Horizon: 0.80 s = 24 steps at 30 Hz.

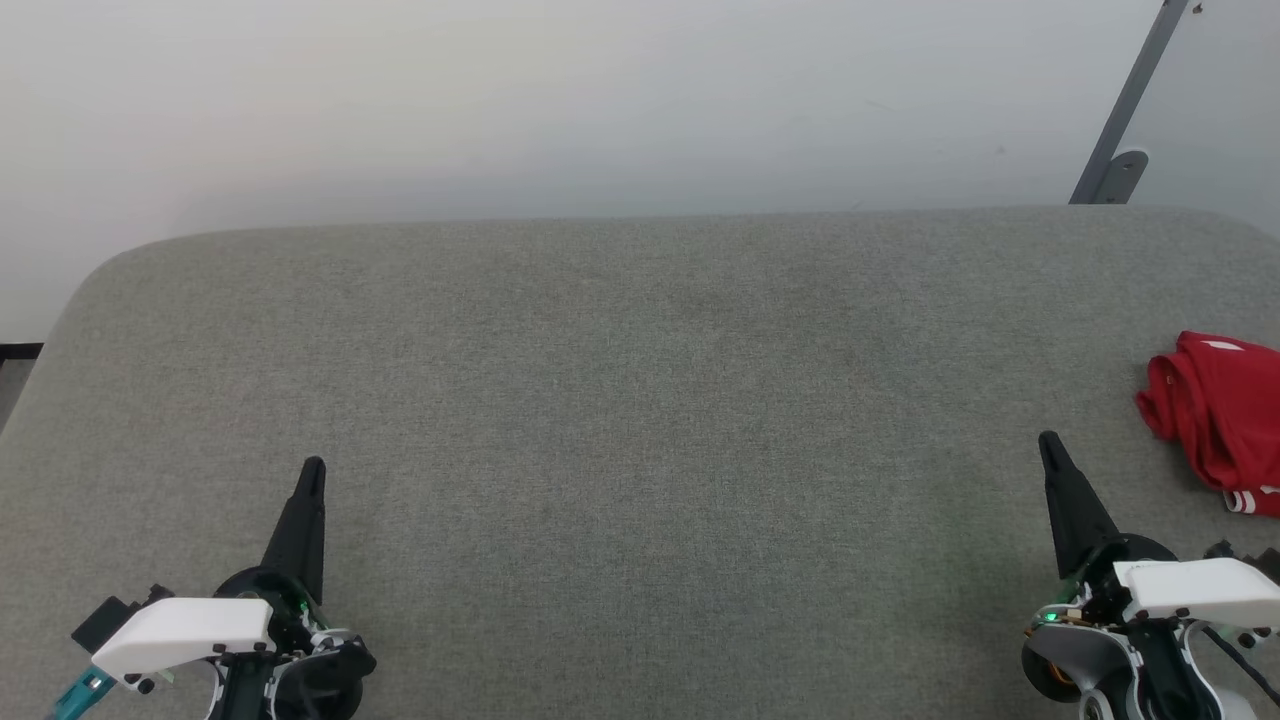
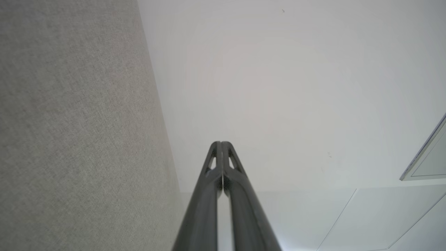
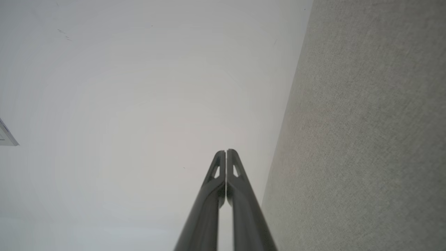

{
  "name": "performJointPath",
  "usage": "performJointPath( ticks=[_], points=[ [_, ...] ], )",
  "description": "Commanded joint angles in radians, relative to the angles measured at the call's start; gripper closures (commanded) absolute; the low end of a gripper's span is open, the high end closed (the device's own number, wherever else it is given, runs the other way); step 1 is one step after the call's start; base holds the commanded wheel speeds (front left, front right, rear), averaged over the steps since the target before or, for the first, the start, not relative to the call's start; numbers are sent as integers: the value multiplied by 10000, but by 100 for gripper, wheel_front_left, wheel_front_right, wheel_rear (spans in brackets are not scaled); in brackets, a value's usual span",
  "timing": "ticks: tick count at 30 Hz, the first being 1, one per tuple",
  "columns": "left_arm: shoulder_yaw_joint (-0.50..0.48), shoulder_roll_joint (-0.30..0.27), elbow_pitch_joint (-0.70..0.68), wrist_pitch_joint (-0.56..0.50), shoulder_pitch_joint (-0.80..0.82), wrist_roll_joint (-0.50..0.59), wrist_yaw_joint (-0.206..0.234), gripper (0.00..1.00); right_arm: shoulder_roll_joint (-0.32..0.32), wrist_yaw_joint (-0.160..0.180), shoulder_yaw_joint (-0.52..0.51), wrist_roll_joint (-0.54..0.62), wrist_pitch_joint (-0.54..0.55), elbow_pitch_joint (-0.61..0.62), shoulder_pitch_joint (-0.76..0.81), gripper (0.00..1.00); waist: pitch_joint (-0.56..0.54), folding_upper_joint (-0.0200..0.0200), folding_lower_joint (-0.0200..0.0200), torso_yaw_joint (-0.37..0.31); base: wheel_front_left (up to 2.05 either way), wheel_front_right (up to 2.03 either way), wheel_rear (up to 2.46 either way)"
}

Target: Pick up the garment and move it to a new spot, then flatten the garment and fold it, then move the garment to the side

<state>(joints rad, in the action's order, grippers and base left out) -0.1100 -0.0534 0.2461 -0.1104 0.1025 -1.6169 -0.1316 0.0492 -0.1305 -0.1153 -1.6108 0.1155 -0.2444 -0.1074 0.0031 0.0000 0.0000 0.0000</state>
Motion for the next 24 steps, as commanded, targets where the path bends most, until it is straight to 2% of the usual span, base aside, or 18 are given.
performJointPath(
  ticks=[1, 24],
  points=[
    [-27, 12, -7, -54, 127, 34, 19, 100, -15, -4, -4, -25, 12, -20, -36, 100, 0, 0, 0, 0, 0, 0, 0],
    [-39, 19, -7, -64, 129, 51, 19, 100, -13, -4, 2, -31, 7, -17, -36, 100, 0, 0, 0, 0, 0, 0, 0]
  ],
)
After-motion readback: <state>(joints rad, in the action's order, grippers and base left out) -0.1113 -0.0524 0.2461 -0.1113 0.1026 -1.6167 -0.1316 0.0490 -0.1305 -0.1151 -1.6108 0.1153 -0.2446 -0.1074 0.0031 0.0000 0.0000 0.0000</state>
